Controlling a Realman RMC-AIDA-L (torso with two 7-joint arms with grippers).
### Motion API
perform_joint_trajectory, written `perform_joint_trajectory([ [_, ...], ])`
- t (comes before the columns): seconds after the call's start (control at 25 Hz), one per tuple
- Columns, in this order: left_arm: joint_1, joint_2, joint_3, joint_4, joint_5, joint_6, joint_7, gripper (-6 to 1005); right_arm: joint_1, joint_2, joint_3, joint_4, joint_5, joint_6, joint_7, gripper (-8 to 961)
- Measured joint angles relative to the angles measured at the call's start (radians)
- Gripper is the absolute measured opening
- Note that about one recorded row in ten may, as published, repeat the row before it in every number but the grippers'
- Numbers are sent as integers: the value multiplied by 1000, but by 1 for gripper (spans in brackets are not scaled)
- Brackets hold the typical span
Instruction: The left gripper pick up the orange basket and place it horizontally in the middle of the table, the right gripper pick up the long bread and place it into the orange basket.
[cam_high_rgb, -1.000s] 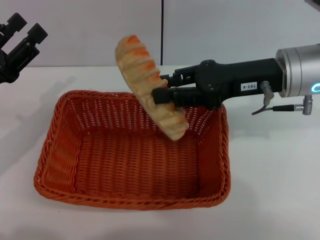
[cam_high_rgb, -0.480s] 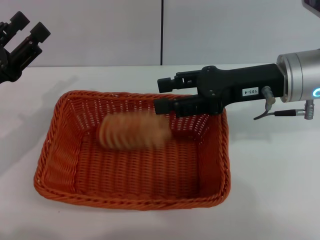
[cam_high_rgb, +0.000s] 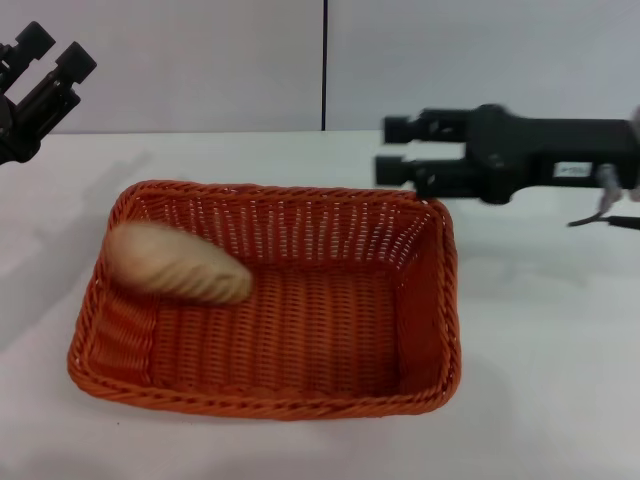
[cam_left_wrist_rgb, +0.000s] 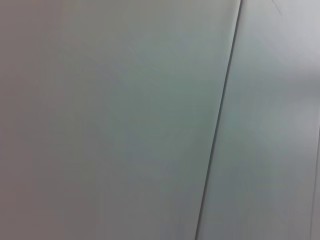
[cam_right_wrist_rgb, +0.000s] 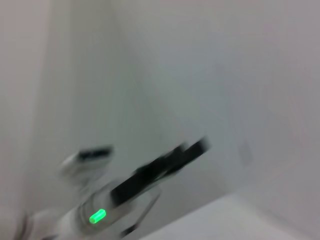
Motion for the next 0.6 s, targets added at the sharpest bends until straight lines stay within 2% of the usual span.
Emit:
perform_joint_trajectory([
  [0.16,0,0,-5,-2,-3,-1,10,713,-86,1,165,22,69,-10,-112,706],
  [0.32,1,0,-31,-14,-12,-2,30,713,-180,0,297,77,209,-12,-268,706],
  [0.36,1,0,-42,-22,-14,-2,40,713,-229,1,353,125,290,-12,-381,706],
  [0.4,1,0,-62,-38,-17,-2,60,713,-229,1,353,125,290,-12,-381,706],
  [0.6,0,0,-201,-134,-19,-3,186,713,-290,0,513,318,469,-12,-612,705],
])
